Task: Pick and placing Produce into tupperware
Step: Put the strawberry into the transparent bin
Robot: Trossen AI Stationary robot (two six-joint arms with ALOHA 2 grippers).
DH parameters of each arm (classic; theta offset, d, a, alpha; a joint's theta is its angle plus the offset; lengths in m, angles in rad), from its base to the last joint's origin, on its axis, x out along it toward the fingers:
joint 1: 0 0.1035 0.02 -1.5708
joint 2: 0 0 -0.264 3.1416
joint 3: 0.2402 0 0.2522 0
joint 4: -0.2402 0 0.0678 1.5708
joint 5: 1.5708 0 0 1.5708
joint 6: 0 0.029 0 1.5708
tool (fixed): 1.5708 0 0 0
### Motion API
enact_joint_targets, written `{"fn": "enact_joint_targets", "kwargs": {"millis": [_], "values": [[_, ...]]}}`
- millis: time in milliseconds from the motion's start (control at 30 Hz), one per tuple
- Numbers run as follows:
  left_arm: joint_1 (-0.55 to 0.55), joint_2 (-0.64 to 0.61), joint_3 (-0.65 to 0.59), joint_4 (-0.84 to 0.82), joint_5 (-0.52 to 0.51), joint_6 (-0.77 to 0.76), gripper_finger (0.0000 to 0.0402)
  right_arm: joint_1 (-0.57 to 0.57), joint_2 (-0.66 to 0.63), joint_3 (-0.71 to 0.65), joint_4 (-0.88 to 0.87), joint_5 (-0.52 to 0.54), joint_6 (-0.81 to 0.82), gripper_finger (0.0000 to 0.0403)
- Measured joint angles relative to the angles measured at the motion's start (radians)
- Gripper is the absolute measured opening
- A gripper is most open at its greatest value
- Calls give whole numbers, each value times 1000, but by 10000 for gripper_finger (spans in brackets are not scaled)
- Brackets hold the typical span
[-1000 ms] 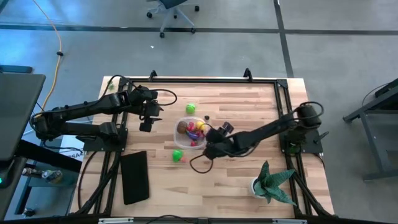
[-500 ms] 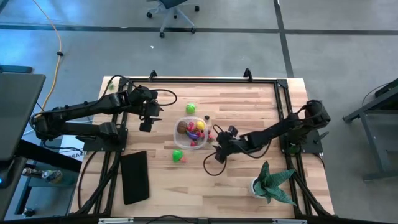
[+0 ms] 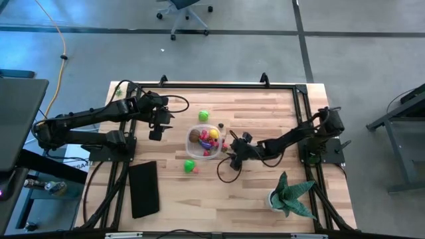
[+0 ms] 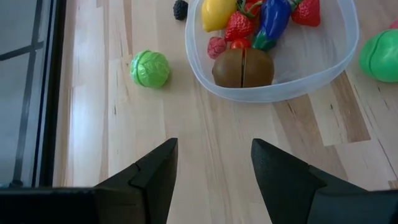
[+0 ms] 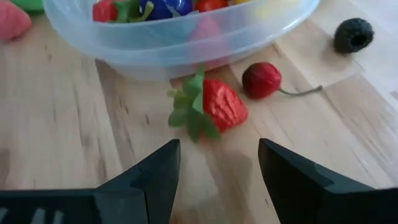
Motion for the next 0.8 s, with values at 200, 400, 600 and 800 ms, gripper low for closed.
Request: {"fn": "enact_joint_targets", "kwargs": {"millis": [200, 400, 600, 800], "values": [[0, 0, 0, 0, -30, 0, 193, -37, 25, -1, 74, -29, -6, 209], [0, 0, 0, 0, -42, 0, 193, -60, 24, 0, 90, -76, -14, 209], [0, 0, 0, 0, -42, 0, 193, -68, 24, 0, 134, -99, -73, 209], [0, 0, 0, 0, -42, 0, 193, -85, 31, 25, 109, -129, -96, 209]]}}
